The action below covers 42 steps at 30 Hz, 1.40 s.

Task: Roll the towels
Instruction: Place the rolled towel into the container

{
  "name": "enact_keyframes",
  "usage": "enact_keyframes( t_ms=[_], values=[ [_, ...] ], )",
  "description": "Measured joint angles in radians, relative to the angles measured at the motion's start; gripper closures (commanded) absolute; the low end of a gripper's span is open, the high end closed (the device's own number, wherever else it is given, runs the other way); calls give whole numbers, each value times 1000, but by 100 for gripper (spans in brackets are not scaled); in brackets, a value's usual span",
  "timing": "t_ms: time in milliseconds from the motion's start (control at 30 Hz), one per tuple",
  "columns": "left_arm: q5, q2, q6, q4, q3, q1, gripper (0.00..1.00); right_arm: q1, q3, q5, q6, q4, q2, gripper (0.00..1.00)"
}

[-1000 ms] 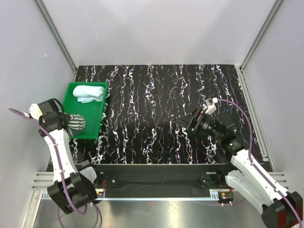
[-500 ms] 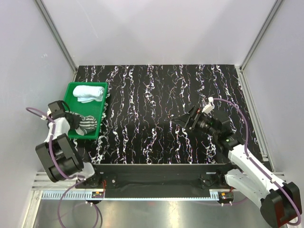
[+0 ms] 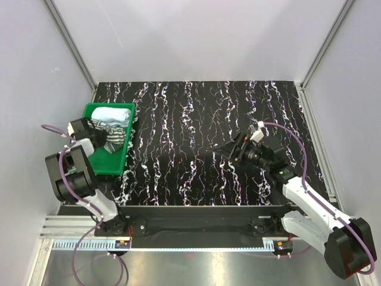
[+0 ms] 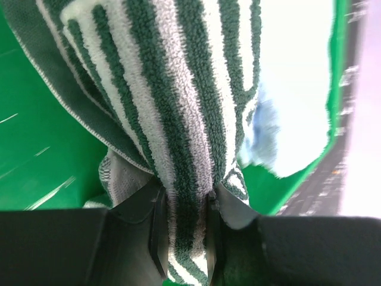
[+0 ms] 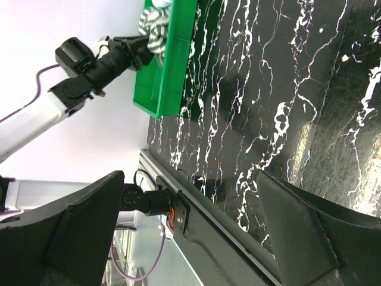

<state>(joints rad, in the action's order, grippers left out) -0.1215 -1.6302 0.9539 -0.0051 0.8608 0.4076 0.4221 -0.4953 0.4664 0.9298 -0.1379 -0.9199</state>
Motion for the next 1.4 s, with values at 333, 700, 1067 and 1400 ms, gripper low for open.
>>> enact_keyframes(
  t_ms=[333,700,1067,1400],
  values=[
    [-105,-164,143,544,-117,-3,100,0,10,19,-24,2,-17,0],
    [-138,-262,201,738,-120,-9,29,0,30,25,-42,2,-9,0],
    [-121,-127,174,655,-174,-12,7,0,32,25,-51,23,55,0],
    [-105,63,145,480,-173,-11,1,0,27,19,-111,148,134,0]
  ],
)
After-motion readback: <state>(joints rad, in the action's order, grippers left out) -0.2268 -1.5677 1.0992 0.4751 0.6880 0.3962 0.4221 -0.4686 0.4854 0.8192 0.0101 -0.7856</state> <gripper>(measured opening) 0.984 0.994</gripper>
